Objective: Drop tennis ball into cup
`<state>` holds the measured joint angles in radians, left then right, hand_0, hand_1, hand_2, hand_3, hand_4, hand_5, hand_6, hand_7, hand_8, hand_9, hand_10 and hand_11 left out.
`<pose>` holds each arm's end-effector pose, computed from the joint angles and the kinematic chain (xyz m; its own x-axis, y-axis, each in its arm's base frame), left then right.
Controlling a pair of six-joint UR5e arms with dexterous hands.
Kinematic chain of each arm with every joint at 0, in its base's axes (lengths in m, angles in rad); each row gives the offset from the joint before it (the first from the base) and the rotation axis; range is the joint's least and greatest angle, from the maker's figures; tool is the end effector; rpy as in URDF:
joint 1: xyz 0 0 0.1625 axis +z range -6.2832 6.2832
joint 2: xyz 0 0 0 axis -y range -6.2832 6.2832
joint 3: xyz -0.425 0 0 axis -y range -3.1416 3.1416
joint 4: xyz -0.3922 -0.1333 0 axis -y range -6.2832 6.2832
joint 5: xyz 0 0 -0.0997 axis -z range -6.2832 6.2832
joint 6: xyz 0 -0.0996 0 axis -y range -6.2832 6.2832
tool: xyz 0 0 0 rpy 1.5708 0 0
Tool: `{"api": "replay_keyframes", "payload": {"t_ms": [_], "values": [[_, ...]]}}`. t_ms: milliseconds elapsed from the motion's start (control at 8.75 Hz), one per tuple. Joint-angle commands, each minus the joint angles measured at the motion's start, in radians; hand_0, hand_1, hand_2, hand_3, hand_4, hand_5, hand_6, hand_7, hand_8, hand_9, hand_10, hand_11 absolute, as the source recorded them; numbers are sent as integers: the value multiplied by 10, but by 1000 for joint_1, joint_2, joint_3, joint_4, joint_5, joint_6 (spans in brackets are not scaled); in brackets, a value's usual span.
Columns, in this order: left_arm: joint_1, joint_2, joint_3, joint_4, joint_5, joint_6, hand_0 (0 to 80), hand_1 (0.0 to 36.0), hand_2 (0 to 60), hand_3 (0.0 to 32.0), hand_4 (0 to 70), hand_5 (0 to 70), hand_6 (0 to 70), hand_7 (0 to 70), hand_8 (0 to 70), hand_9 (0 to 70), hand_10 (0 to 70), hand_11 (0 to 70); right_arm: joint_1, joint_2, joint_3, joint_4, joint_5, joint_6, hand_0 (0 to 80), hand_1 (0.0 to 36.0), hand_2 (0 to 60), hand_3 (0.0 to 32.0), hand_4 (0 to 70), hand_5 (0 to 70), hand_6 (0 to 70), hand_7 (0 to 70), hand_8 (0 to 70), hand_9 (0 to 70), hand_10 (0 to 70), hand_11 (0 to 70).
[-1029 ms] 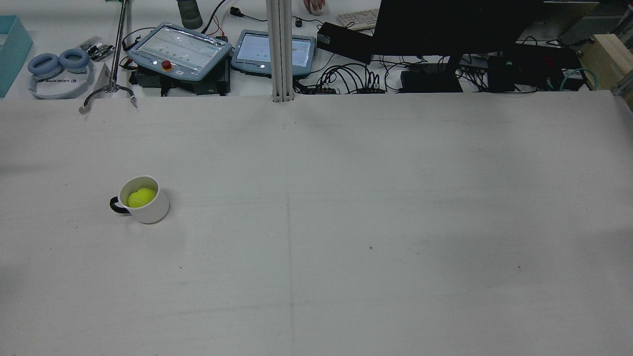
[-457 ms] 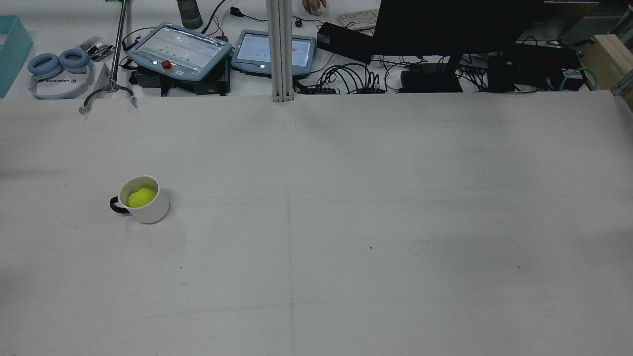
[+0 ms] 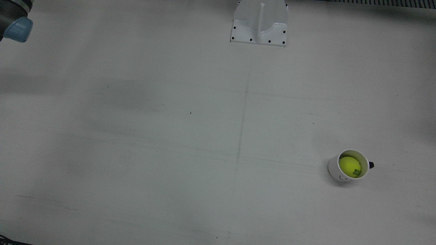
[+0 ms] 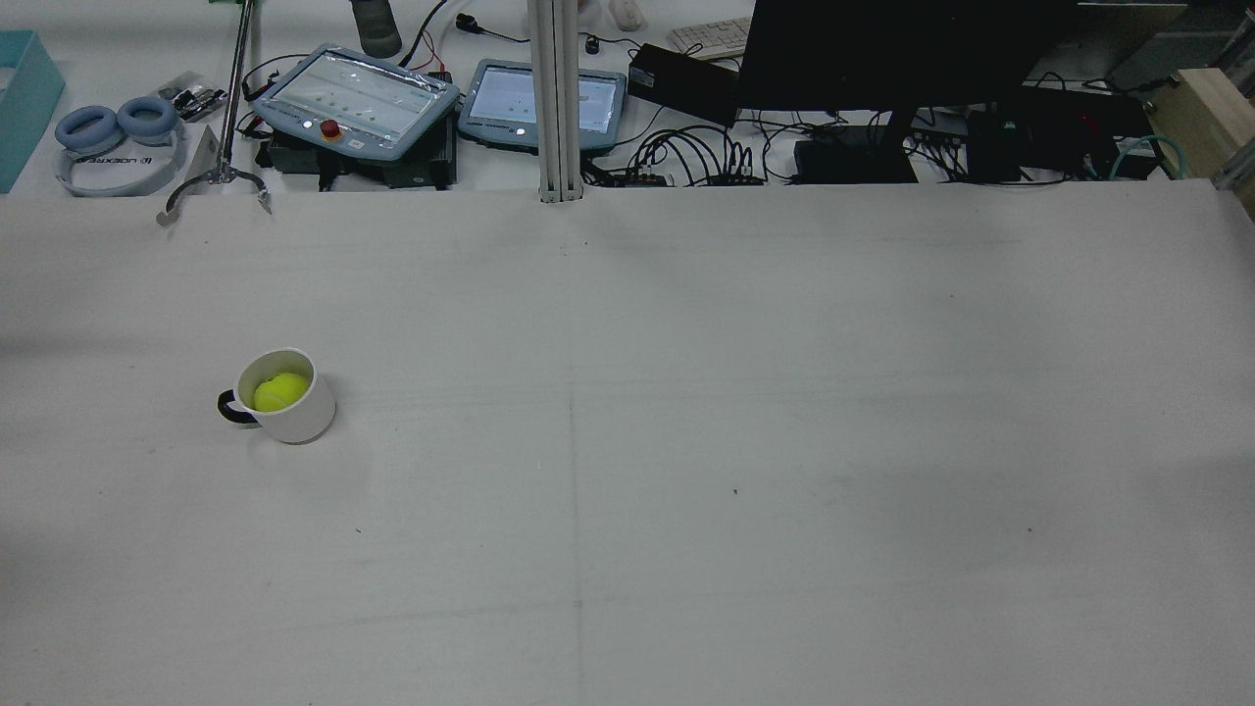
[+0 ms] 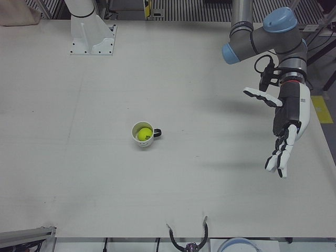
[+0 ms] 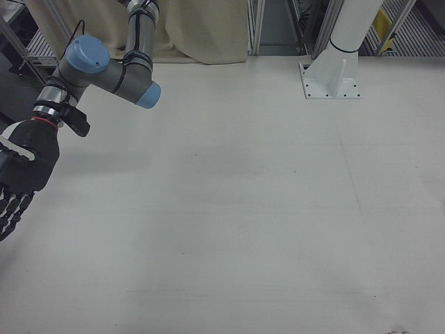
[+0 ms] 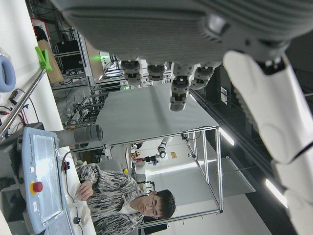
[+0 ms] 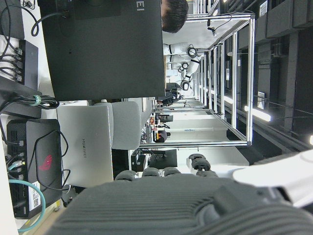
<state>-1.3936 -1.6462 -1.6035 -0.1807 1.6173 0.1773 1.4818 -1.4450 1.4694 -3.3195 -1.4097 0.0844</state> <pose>-0.0305 -0.5598 0.6112 -0.9690 -0.1670 -0.1821 0.1226 0.3147 -0.9412 0.1018 -0.5385 0.6881 -0.9948 -0.0827 -0.0589 0.0705 -0.1458 -0.9868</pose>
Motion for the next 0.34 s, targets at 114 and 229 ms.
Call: {"api": "replay_keyframes", "payload": {"t_ms": [114, 229], "values": [[47, 11, -9, -11, 0, -24, 408, 64, 72, 0, 70, 68, 228, 64, 62, 34, 58, 90, 0, 0, 0, 0, 0, 0, 0, 0, 0, 0, 0, 0, 0, 0, 0, 0, 0, 0], [50, -3, -12, -19, 0, -22, 410, 70, 78, 0, 68, 61, 188, 66, 54, 33, 57, 89, 0, 0, 0, 0, 0, 0, 0, 0, 0, 0, 0, 0, 0, 0, 0, 0, 0, 0]]}}
